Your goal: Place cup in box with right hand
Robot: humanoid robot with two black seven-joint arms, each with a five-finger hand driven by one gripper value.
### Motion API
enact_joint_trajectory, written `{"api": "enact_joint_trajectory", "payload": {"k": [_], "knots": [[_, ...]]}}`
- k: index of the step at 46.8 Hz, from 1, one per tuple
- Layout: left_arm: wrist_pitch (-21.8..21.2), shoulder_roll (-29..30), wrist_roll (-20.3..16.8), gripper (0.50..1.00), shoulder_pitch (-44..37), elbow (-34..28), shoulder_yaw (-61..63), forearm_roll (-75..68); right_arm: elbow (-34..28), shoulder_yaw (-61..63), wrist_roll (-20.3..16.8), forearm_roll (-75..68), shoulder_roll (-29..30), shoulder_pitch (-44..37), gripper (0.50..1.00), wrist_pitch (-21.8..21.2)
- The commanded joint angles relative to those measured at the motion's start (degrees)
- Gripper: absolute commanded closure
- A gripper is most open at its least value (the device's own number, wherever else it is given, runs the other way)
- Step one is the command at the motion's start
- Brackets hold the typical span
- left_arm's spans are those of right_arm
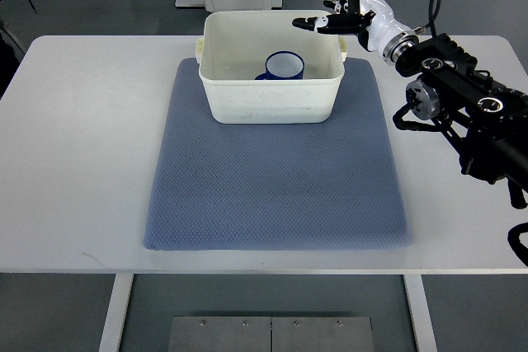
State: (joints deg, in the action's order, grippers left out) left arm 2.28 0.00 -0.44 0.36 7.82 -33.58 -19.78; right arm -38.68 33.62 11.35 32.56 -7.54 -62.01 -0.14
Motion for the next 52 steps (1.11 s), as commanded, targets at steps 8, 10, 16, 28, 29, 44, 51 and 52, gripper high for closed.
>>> {"api": "enact_joint_trajectory", "payload": {"k": [8, 10, 16, 28, 29, 44, 51, 52], "knots": [[0.0, 0.0, 0.0, 0.500, 0.0, 0.0, 0.0, 0.0, 0.1, 1.9, 0.0, -4.9, -2.3, 2.5, 0.502, 0.1], [0.0, 0.0, 0.0, 0.500, 0.0, 0.0, 0.0, 0.0, 0.2, 2.3, -0.2, -6.0, -2.7, 2.8, 0.502, 0.1], [0.0, 0.0, 0.0, 0.500, 0.0, 0.0, 0.0, 0.0, 0.3, 3.8, -0.2, -9.9, -3.8, 4.8, 0.500, 0.1], [0.0, 0.0, 0.0, 0.500, 0.0, 0.0, 0.0, 0.0, 1.0, 4.6, 0.0, -15.2, -4.9, 8.1, 0.500, 0.1], [0.0, 0.0, 0.0, 0.500, 0.0, 0.0, 0.0, 0.0, 1.0, 4.6, 0.0, -15.4, -4.9, 8.5, 0.500, 0.1], [0.0, 0.0, 0.0, 0.500, 0.0, 0.0, 0.0, 0.0, 2.6, 4.5, 0.0, -16.0, -5.1, 10.8, 0.500, 0.1], [0.0, 0.0, 0.0, 0.500, 0.0, 0.0, 0.0, 0.0, 2.7, 4.6, 0.0, -16.0, -5.3, 11.1, 0.500, 0.1], [0.0, 0.0, 0.0, 0.500, 0.0, 0.0, 0.0, 0.0, 2.7, 4.5, 0.0, -16.0, -5.4, 11.2, 0.500, 0.1]]}}
